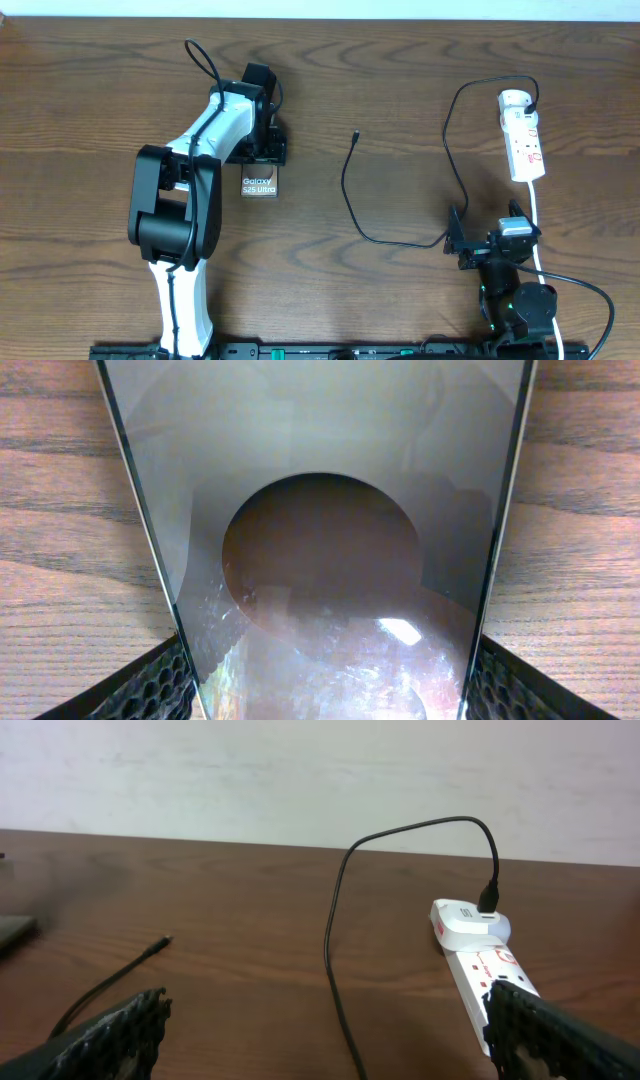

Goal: Plug charger to phone and switch on socket
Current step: 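Close the left gripper on the phone's long edges and hold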

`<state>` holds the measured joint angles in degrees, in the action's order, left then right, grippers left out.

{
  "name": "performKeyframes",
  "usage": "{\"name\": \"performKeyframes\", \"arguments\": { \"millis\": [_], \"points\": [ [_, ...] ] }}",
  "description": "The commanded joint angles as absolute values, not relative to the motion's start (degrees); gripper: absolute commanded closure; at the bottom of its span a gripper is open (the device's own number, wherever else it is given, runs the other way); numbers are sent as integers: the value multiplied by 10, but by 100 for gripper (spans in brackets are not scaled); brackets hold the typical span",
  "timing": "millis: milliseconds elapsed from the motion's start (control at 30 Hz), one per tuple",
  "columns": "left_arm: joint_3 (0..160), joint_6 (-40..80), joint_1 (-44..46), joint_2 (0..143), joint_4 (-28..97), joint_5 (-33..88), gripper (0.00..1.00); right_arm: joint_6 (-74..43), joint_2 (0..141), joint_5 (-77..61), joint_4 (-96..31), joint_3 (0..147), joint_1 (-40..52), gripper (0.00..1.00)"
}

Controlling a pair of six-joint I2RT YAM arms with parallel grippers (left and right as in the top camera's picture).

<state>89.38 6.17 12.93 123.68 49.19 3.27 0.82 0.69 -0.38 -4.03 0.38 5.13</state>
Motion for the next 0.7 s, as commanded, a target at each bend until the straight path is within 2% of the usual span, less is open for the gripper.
{"name": "performKeyframes", "arguments": {
  "millis": [0, 200, 333, 667],
  "points": [
    [882, 58, 130, 1245, 494, 23, 28, 9, 4, -5, -43, 3, 57, 1],
    [882, 58, 130, 1245, 494, 23, 31, 9, 4, -5, -43, 3, 57, 1],
    [882, 58, 130, 1245, 494, 23, 38, 9, 4, -5, -43, 3, 57, 1],
    [898, 58, 130, 1235, 505, 23, 39, 9, 4, -5, -43, 3, 57, 1]
  ]
}}
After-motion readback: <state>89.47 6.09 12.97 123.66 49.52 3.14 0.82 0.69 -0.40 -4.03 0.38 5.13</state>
